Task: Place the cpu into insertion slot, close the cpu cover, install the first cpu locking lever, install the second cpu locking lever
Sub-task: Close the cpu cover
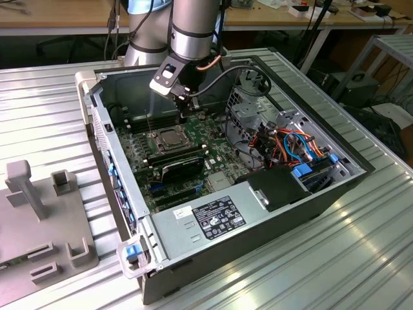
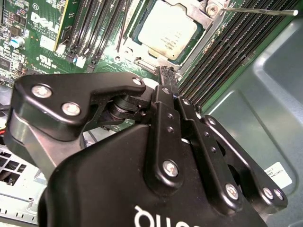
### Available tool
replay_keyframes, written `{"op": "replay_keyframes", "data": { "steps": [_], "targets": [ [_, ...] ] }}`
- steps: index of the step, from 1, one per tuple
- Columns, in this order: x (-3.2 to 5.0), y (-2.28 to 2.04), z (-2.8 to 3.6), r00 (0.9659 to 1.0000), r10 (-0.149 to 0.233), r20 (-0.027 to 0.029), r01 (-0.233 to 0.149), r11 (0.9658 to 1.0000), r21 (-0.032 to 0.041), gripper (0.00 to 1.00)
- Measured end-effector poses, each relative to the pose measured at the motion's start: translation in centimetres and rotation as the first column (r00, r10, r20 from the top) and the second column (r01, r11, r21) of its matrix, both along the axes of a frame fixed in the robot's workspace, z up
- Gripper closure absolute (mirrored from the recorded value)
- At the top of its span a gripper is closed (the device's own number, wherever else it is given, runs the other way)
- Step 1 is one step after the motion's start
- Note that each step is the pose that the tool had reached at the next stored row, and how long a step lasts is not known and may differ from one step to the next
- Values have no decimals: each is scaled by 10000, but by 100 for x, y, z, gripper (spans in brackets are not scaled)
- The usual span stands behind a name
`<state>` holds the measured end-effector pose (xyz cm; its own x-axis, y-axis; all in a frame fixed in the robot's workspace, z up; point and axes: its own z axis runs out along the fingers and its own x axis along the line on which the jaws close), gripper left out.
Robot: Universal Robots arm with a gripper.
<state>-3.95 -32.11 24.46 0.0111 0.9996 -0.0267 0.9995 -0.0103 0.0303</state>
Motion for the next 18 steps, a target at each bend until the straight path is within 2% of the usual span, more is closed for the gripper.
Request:
{"op": "replay_keyframes", "data": {
  "steps": [4,11,13,15,18],
  "targets": [
    [-8,1,-2,10000,0,2,0,10000,3,89],
    [-248,-6,-27,10000,1,-43,-1,10000,-2,89],
    [-283,-11,-37,10000,-1,-62,1,10000,-12,89],
    [-292,-15,-51,10000,2,-88,-2,10000,-55,89],
    [-332,-15,-116,9999,11,-122,-12,10000,-55,89]
  ]
}}
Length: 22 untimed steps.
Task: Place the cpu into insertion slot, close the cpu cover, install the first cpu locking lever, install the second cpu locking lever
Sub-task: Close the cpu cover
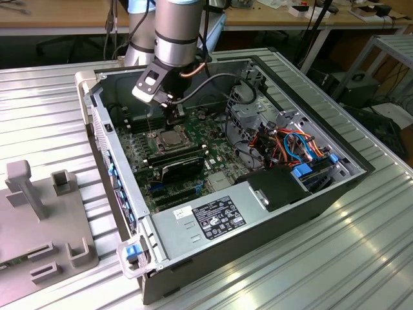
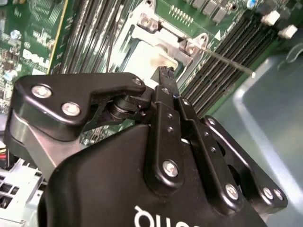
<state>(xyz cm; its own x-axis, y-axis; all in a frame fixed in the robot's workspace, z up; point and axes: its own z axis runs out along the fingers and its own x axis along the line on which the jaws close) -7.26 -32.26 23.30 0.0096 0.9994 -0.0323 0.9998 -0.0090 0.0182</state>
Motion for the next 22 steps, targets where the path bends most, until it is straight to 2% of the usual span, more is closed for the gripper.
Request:
{"op": "replay_keyframes", "data": {
  "steps": [6,10,12,14,16,18,20,22],
  "targets": [
    [-122,0,-126,10000,27,-19,-27,10000,1,89],
    [-151,0,-204,10000,36,-31,-36,10000,0,89],
    [-153,0,-263,10000,49,-53,-49,10000,0,89],
    [-153,0,-247,10000,62,-54,-62,10000,1,89],
    [-152,0,-197,10000,68,-54,-68,10000,0,89],
    [-151,0,-183,10000,75,-54,-75,10000,0,89],
    [-110,0,-183,9999,78,-68,-78,10000,1,89],
    [-22,0,-184,9999,77,-105,-77,10000,1,89]
  ]
}}
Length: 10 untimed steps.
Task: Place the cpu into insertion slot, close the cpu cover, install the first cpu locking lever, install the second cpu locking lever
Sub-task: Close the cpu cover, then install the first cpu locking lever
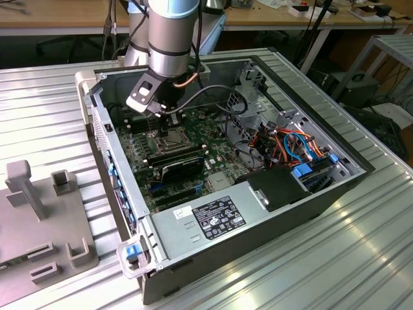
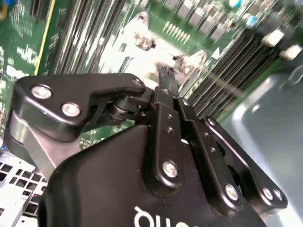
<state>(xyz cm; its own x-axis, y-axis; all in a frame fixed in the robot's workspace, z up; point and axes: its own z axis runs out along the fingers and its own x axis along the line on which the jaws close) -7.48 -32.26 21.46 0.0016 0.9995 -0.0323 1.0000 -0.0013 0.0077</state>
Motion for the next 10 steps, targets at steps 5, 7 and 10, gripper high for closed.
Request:
{"op": "replay_keyframes", "data": {
  "steps": [5,7,10],
  "targets": [
    [115,-1,-1,10000,1,-50,-1,10000,0,89],
    [119,0,-1,10000,1,-50,-1,10000,0,89],
    [123,0,-1,10000,1,-50,-1,10000,-1,89]
  ]
}}
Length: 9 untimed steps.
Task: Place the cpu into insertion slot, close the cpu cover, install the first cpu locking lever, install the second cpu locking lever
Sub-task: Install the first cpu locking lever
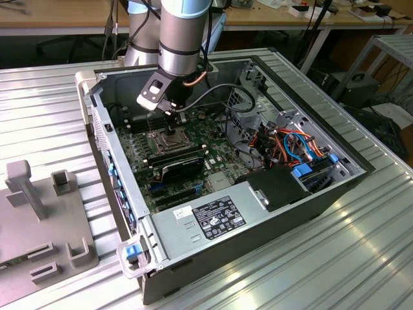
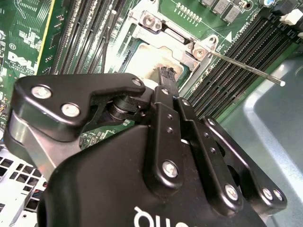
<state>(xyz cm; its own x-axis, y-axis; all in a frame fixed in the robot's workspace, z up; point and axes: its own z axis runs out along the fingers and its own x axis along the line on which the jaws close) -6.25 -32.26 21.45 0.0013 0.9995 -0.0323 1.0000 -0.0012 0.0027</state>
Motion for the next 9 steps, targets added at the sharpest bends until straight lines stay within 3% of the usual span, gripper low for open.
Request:
{"op": "replay_keyframes", "data": {
  "steps": [9],
  "targets": [
    [1,0,0,10000,0,1,0,10000,0,89]
  ]
}}
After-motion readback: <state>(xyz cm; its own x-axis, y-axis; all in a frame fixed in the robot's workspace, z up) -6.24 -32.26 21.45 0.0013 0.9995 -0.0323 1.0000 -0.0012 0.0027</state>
